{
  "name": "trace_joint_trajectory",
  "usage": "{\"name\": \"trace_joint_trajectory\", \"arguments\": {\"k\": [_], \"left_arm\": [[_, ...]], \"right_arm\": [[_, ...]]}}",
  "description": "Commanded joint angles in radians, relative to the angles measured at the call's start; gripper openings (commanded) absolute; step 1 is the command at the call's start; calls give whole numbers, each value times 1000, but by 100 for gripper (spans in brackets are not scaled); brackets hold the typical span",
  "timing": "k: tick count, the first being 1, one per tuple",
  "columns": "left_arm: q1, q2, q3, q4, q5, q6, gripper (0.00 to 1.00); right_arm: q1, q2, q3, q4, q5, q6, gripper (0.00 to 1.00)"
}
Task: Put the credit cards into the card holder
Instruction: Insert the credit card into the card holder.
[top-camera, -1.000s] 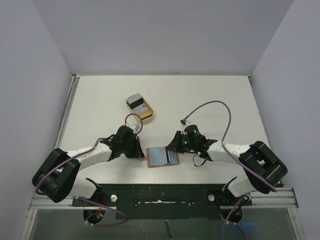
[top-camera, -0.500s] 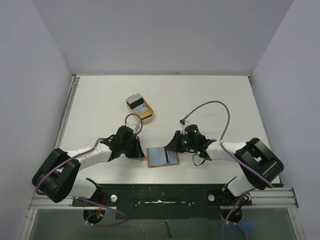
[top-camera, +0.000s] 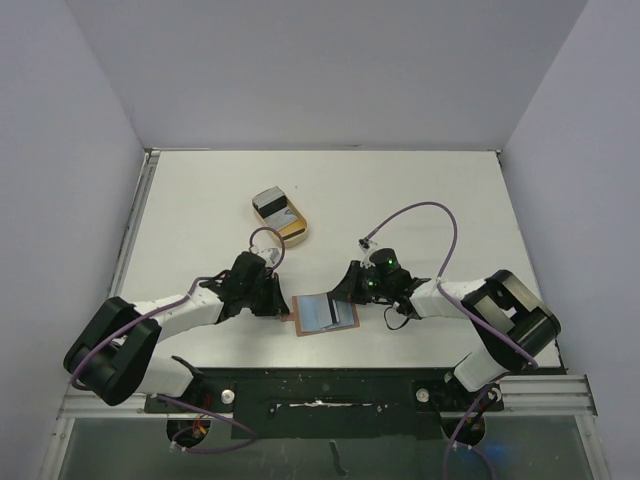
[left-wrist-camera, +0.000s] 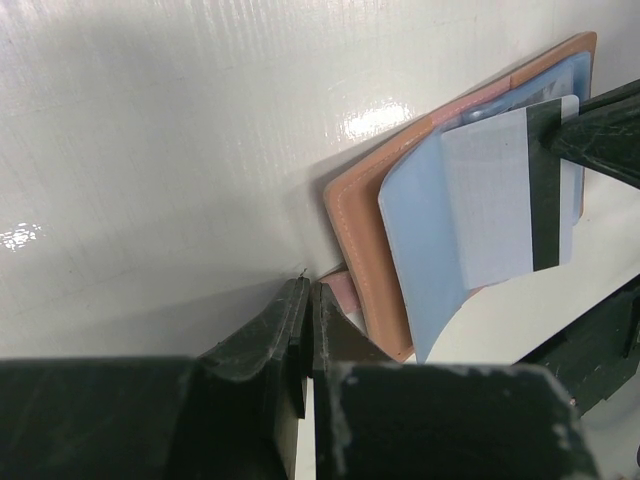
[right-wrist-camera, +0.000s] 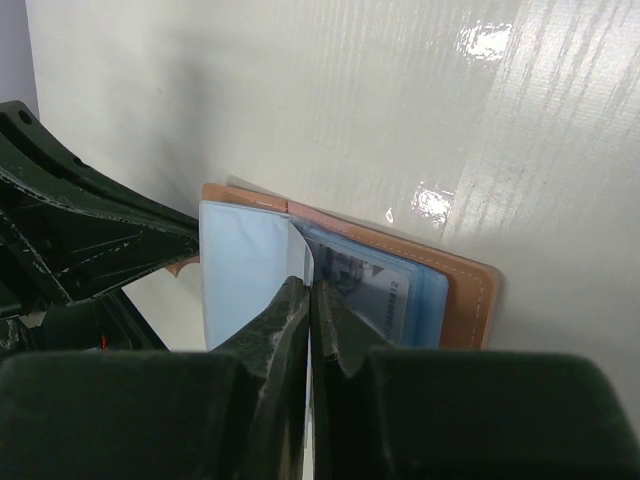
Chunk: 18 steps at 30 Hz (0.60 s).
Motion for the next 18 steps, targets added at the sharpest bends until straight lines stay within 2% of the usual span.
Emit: {"name": "trace_joint_trajectory", "arguments": {"k": [1, 14, 15, 18], "left_arm": [[-6, -10, -17, 24, -18, -7, 0], [-6, -9, -30, 32, -32, -44, 0], [-6, -12, -22, 18, -43, -46, 1], [-6, -34, 15, -31, -71, -48, 17]], "right_arm": [[-1, 18, -8, 49, -9, -18, 0], [1, 15, -63, 139, -17, 24, 1], [1, 15, -64, 141, -17, 24, 1], [1, 15, -60, 136, -16, 21, 1]]}}
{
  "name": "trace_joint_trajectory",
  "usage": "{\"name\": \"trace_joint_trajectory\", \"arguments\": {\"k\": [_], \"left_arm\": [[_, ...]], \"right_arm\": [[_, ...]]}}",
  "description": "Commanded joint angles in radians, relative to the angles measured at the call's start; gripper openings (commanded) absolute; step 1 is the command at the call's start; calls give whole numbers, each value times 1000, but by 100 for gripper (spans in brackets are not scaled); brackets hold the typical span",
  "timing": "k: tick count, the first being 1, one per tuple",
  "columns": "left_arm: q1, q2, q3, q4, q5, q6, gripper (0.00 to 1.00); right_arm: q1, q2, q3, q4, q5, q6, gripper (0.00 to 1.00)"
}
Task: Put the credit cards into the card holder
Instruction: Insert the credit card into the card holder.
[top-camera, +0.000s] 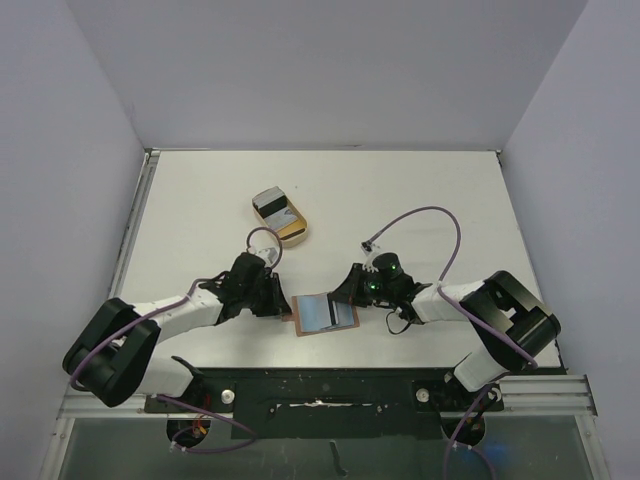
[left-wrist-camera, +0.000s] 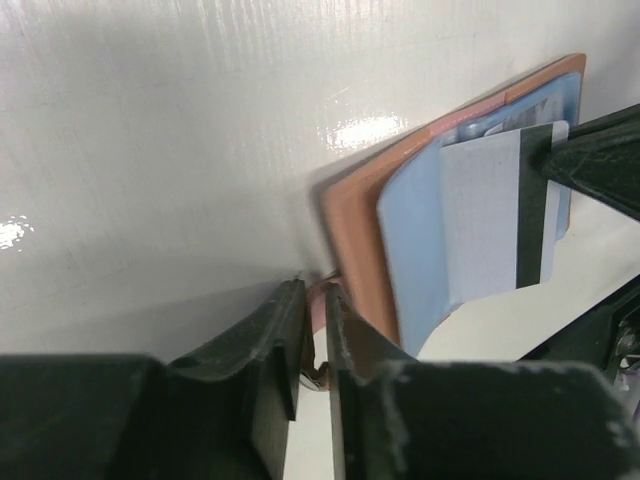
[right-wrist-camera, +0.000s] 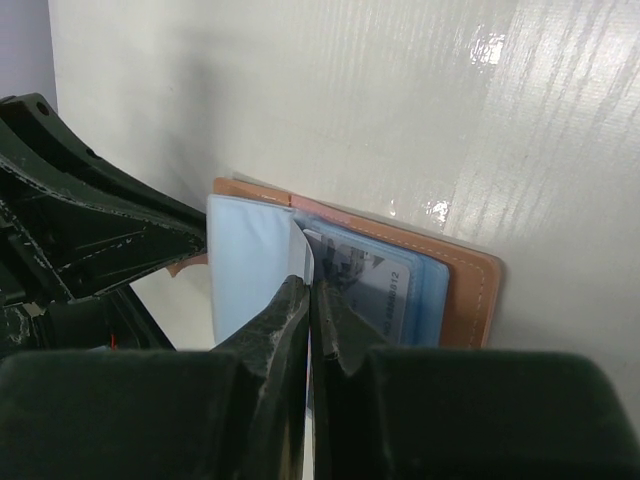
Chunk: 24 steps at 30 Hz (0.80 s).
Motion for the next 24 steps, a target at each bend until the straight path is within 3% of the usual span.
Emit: {"name": "trace_joint_trajectory", "arguments": {"k": [1, 5, 13, 20, 24], "left_arm": [[-6, -41, 45, -78, -66, -5, 22], [-16, -139, 85, -122, -87, -12, 32], [-32, -194, 31, 15, 8, -49, 35], [-36, -93, -2, 67, 11, -47, 20], [-43, -69, -17, 62, -15, -38, 16]], "right_arm": [[1, 15, -4, 36, -11, -8, 1], [1, 13, -12, 34, -8, -8, 3], [6, 4, -16, -6, 16, -8, 11], [29, 7, 7, -60, 44, -23, 11], [40, 16, 14, -64, 50, -24, 11]]}}
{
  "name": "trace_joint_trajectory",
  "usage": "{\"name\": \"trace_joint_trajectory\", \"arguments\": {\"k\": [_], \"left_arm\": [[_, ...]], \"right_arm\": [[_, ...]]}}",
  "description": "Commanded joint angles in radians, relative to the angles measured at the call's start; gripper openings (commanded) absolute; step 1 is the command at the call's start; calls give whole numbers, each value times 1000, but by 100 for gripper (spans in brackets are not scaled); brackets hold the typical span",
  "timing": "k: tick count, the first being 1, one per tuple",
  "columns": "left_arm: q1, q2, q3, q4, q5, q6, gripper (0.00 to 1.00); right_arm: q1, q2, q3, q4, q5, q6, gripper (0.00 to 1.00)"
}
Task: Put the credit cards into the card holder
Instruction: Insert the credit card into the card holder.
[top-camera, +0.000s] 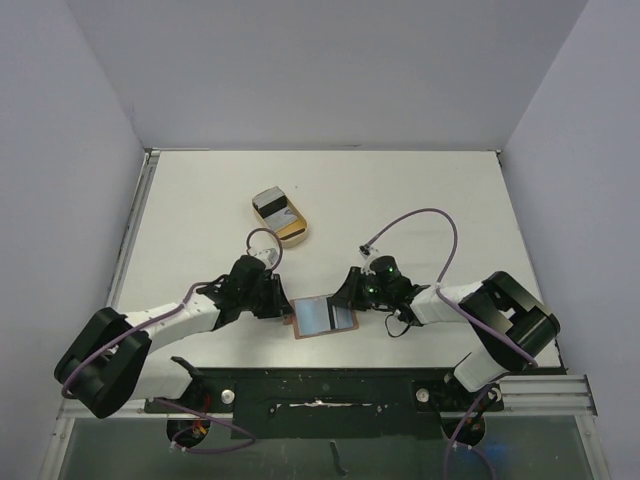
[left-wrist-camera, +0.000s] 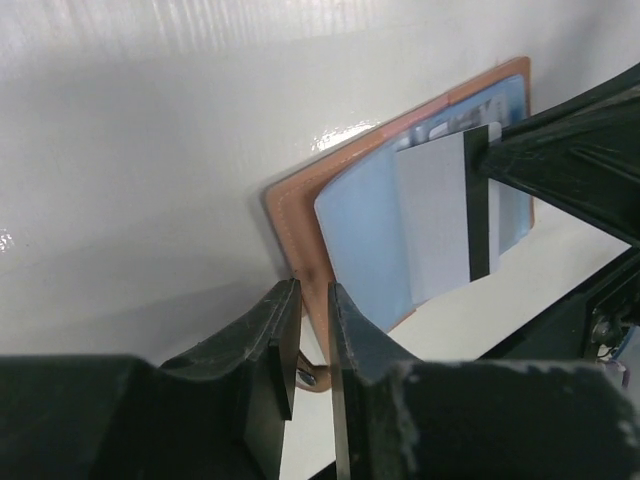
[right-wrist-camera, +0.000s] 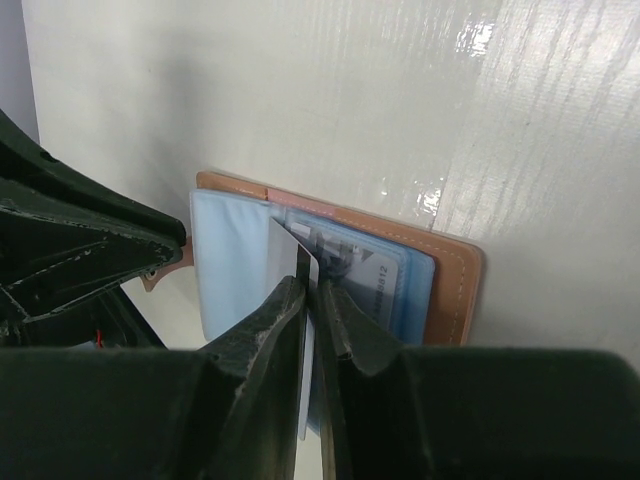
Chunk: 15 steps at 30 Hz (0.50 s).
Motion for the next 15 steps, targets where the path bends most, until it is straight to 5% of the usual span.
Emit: {"name": "trace_joint_trajectory", "arguments": {"k": [1, 15], "left_arm": [[-11, 14, -10, 64, -15, 12, 16], [-14, 27, -54, 82, -41, 8, 9]], "right_arm": [[20, 17, 23, -41, 33, -24, 11], [61, 49, 63, -53, 61, -17, 11]]}}
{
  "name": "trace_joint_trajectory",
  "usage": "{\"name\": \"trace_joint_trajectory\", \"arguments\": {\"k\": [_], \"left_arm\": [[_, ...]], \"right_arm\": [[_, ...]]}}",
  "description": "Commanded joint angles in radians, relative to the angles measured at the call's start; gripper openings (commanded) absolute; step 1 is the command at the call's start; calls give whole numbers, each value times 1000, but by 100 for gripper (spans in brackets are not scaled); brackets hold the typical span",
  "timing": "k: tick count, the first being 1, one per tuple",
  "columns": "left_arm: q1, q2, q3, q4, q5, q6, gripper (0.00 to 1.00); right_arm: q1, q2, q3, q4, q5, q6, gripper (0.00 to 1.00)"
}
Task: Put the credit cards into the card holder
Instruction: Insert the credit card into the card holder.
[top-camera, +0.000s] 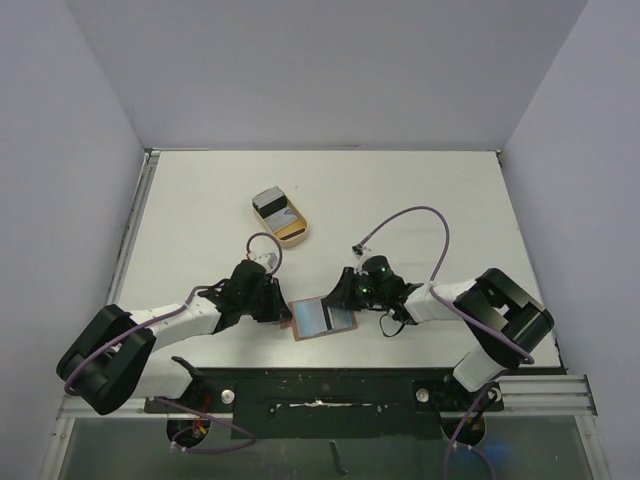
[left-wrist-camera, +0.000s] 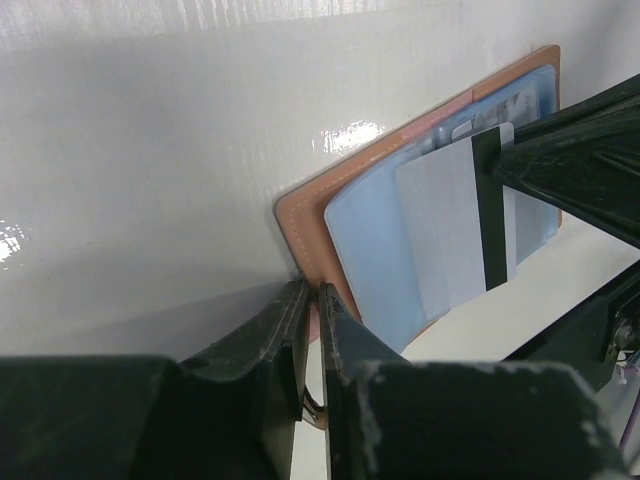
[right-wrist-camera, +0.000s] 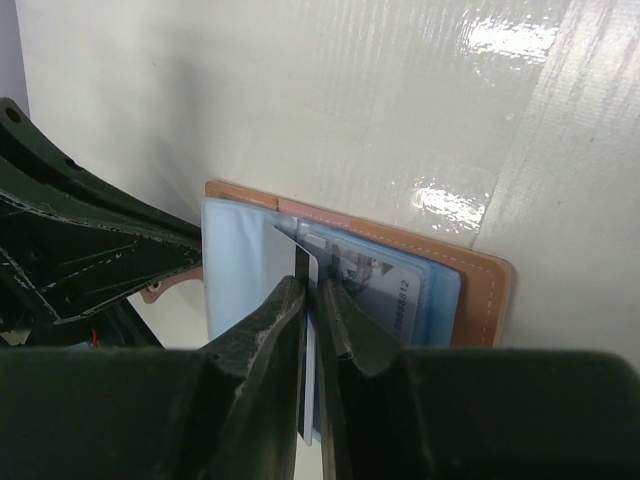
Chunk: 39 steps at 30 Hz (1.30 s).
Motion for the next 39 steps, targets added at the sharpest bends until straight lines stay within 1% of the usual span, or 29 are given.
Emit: {"name": "trace_joint_trajectory", "arguments": {"k": [1, 4, 6, 10, 12, 14, 20, 31, 36, 39], "left_arm": [[-5, -5, -12, 36, -30, 8, 9], [-4, -9, -15, 37, -31, 4, 9], [-4, -11, -17, 36, -33, 4, 9], [-5, -19, -17, 28, -40, 0, 9], [-4, -24, -21, 29, -43, -3, 9], [-5, -26, -24, 33, -44, -4, 9], [-4, -26, -30, 52, -33, -11, 9], [-6, -20, -33, 86, -9, -31, 9], [-6, -24, -33, 88, -8, -39, 9], [-6, -27, -42, 93, -11, -51, 9]], "right_arm": [[18, 18, 21, -39, 36, -15, 11], [31, 16, 38, -77, 55, -21, 13], [40, 3, 70, -143, 75, -33, 17], [43, -52, 124, -327, 154, -53, 34], [45, -82, 135, -376, 174, -61, 39], [48, -94, 148, -409, 177, -66, 42], [91, -75, 164, -430, 170, -64, 44], [137, 21, 240, -443, 127, -80, 47], [154, 23, 237, -387, 94, -71, 47], [160, 20, 235, -384, 85, -67, 47]]}}
